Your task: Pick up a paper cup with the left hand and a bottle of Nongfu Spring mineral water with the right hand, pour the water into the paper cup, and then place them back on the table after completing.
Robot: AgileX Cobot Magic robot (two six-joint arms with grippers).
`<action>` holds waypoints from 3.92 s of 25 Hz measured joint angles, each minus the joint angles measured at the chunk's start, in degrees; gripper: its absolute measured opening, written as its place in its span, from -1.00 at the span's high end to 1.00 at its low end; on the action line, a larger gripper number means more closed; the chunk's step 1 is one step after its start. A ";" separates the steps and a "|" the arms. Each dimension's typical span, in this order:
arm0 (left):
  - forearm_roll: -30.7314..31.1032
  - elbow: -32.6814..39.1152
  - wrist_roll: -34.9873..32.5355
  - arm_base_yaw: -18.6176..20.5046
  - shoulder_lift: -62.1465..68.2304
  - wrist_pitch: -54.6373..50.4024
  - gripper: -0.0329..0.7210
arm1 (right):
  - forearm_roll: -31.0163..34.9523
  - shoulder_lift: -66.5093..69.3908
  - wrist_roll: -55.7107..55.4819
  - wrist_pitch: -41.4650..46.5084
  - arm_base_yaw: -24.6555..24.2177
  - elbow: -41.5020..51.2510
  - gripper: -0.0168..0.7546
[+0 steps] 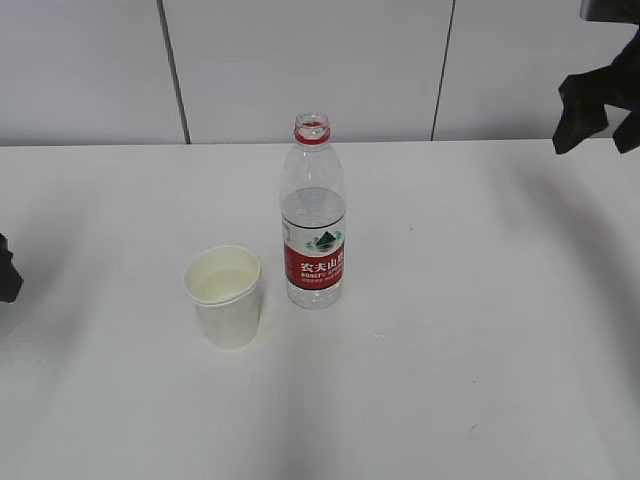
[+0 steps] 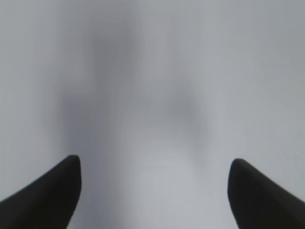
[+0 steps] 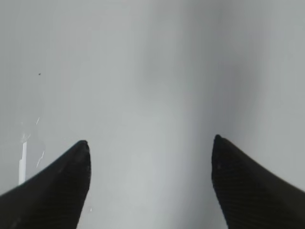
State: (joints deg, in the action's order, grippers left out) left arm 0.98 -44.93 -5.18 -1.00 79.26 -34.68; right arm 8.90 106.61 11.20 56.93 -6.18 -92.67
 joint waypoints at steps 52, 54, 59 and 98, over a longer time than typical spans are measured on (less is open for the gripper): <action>-8.75 14.72 -0.98 0.00 -74.49 -27.98 -0.61 | 2.45 -86.82 2.12 8.25 0.12 64.41 -0.57; -8.87 14.87 -0.98 0.00 -77.62 -28.04 -0.61 | 2.45 -89.84 2.12 8.34 0.26 64.42 -0.57; -9.00 14.87 -0.98 0.00 -79.54 -28.56 -0.61 | 2.56 -98.48 2.12 8.46 0.35 64.42 -0.57; -8.92 14.87 -0.98 0.00 -79.54 -28.73 -0.50 | 0.33 -107.57 -1.68 9.51 3.66 64.42 -0.57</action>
State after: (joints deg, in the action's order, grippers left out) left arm -7.95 -30.07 -6.16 -1.00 -0.28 -63.40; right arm 9.22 -0.96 9.52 66.44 -2.52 -28.25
